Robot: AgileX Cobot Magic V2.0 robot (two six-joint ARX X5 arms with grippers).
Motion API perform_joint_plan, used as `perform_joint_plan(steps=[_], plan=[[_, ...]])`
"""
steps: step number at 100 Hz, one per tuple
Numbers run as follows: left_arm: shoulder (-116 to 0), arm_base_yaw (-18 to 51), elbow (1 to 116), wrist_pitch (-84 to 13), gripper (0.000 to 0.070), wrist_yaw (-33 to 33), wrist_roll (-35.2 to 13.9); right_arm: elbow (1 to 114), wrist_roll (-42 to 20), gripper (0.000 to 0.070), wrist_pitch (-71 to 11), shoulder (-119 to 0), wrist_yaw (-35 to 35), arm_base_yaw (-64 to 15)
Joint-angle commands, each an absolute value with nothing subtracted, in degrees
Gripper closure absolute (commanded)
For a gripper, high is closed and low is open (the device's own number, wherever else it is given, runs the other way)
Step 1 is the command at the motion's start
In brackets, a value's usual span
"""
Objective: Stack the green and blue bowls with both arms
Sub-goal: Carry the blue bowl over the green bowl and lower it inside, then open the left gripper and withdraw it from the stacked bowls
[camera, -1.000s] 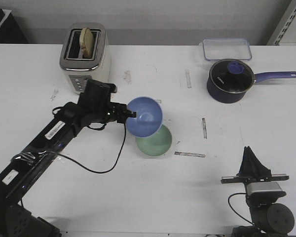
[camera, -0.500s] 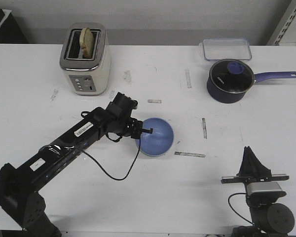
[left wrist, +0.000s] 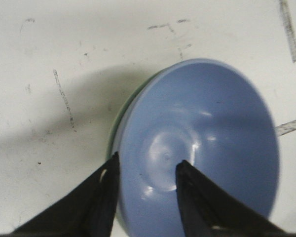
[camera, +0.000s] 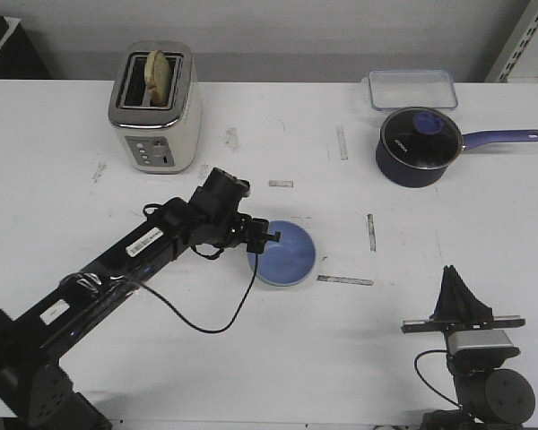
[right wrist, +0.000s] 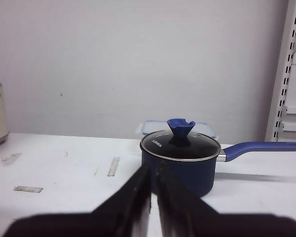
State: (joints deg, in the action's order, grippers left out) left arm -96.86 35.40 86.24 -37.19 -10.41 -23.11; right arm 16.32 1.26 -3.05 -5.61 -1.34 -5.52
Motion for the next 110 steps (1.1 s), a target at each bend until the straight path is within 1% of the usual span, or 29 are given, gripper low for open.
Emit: perform_joint_plan(steps=[1, 14, 32, 39, 47, 51, 57, 62, 66, 76, 78, 81, 85, 98, 110], plan=[[-95.4, 35.9, 87.6, -36.9, 0.0399, -10.6, -23.4, 16.4, 1.3, 0.0687, -2.6, -5.6, -1.5, -5.5], [-92.4, 35.9, 87.6, -37.2, 0.04, -10.5, -22.3, 16.4, 1.3, 0.0687, -2.6, -5.6, -1.5, -5.5], [-87.4, 35.9, 87.4, -34.7, 0.0405, -9.8, -13.8, 16.4, 1.3, 0.0687, -2.6, -5.6, -1.5, -5.5], [-85.1, 35.9, 86.2, -31.2, 0.0417, -8.6, -10.9, 16.4, 1.3, 0.0687, -2.6, -5.6, -1.5, -5.5], [-81.6, 35.7, 82.5, -24.8, 0.0424, -6.0, -8.6, 16.4, 1.3, 0.0687, -2.6, -5.6, -1.5, -5.5], [-79.7, 35.4, 80.1, -21.6, 0.0444, -3.7, -7.4, 16.4, 1.3, 0.0687, -2.6, -5.6, -1.5, -5.5], [-76.8, 34.9, 76.2, -17.1, 0.0511, -0.2, -5.2, 16.4, 1.3, 0.0687, -2.6, -5.6, -1.5, -5.5], [-74.3, 34.2, 72.6, -14.0, 0.0529, 2.0, -3.1, 16.4, 1.3, 0.0687, -2.6, -5.6, -1.5, -5.5], [-72.5, 33.6, 69.7, -11.6, 0.0547, 2.9, -1.3, 16.4, 1.3, 0.0687, -2.6, -5.6, -1.5, -5.5], [-68.1, 31.9, 62.0, -5.4, 0.0555, 3.2, 2.7, 16.4, 1.3, 0.0687, -2.6, -5.6, -1.5, -5.5], [-67.2, 31.5, 60.6, -4.3, 0.0572, 3.2, 3.2, 16.4, 1.3, 0.0687, -2.6, -5.6, -1.5, -5.5], [-66.0, 30.9, 58.5, -2.8, 0.0622, 3.2, 4.1, 16.4, 1.3, 0.0687, -2.6, -5.6, -1.5, -5.5], [-64.6, 29.8, 56.1, -1.5, 0.07, 3.0, 4.8, 16.4, 1.3, 0.0687, -2.6, -5.6, -1.5, -5.5], [-59.9, 25.0, 50.3, -0.8, 0.0699, 0.7, 4.7, 16.4, 1.3, 0.0687, -2.6, -5.6, -1.5, -5.5], [-54.7, 19.9, 46.0, -0.1, 0.0699, -1.5, 2.7, 16.4, 1.3, 0.0687, -2.6, -5.6, -1.5, -5.5]])
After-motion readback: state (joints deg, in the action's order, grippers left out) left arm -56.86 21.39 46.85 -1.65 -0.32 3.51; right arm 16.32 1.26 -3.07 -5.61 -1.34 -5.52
